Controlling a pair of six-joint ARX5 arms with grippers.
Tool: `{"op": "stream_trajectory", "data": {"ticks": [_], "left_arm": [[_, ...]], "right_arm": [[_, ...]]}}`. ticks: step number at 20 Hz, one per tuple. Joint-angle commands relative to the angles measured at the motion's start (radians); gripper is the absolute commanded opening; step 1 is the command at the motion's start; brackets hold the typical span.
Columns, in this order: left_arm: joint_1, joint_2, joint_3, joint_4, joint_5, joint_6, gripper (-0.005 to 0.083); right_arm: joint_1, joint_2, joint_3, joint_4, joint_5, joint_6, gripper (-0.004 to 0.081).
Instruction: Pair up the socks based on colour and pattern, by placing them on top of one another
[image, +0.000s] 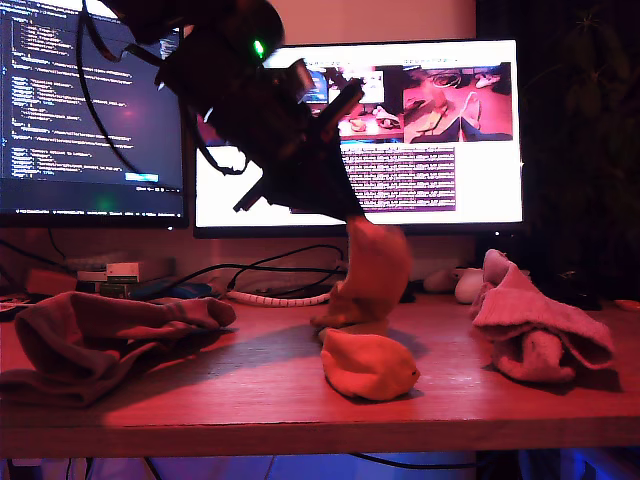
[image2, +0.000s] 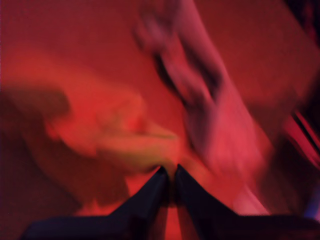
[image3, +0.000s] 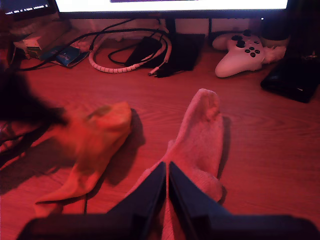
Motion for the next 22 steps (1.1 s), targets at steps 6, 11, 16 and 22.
{"op": "stream_trajectory", "data": {"ticks": [6,11,16,22], "left_arm": [[-0.024,-0.002,-0.008,-0.256,0.003,0.032,-0.0020],[-0.088,0.000,-0.008,-0.321,0.005,0.037,-0.0019],[-0.107,0.014,-0.008,-0.316,-0.091,0.043,0.0059],[-0.094,0.014,-0.007,-0.317,-0.138,0.105,0.0441]], "right_arm": [[-0.003,0.000,-0.002,0.012,-0.003,0.002,-0.0011],[-0.003,0.000,-0.002,0.022,-0.002,0.002,-0.0011],[-0.003,0.000,-0.002,0.024,-0.002,0.002,-0.0011],[-0.002,0.000,-0.002,0.024,-0.010,0.002,-0.0011]]}}
